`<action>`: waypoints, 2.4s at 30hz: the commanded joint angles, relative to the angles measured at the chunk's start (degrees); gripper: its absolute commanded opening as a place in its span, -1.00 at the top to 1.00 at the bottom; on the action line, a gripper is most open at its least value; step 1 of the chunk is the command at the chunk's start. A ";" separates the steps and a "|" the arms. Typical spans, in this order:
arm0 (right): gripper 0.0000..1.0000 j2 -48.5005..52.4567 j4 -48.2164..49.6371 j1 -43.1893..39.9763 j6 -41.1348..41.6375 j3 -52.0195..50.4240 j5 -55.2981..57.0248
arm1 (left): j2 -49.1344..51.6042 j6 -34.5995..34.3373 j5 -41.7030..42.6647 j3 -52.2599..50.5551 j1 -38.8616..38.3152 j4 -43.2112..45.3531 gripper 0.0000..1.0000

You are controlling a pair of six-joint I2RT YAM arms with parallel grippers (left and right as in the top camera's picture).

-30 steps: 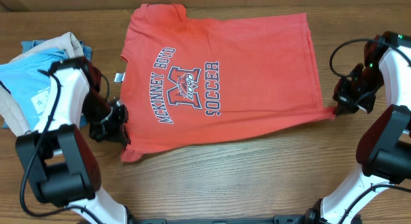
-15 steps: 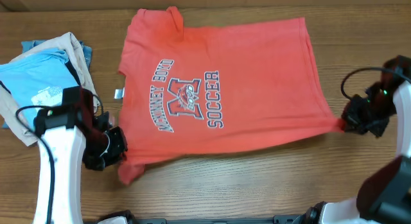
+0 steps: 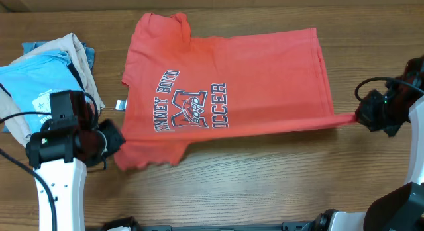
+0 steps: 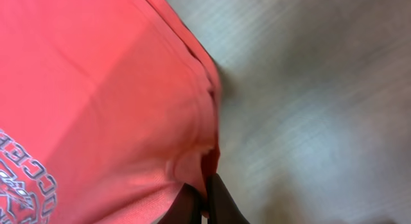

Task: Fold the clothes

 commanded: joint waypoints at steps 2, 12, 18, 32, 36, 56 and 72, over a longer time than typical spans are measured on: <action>0.92 -0.63 3.93 3.48 -0.26 -0.24 -1.03 | 4.31 -3.23 -0.85 -0.96 -0.37 4.00 0.92; 0.92 3.58 14.16 6.25 -1.27 -0.24 0.48 | 16.04 -3.19 2.97 -0.96 -0.39 16.83 0.92; 0.92 6.21 19.71 6.25 -1.29 -0.24 0.87 | 21.31 -3.21 3.02 -0.96 -0.39 24.02 0.92; 0.92 14.25 26.36 6.75 -1.33 -0.24 0.22 | 23.96 -3.19 3.74 -0.96 -0.94 36.65 0.92; 0.92 14.34 28.26 6.75 -1.33 -0.24 0.24 | 25.97 -3.19 3.58 -0.96 -2.08 38.07 0.90; 0.92 14.45 30.08 6.78 -2.82 -0.24 0.39 | 33.18 -2.34 0.48 -0.96 -3.02 45.33 0.85; -0.15 14.88 31.80 9.44 -4.74 -0.24 0.48 | 33.18 -2.36 0.50 -0.96 -3.04 45.09 0.81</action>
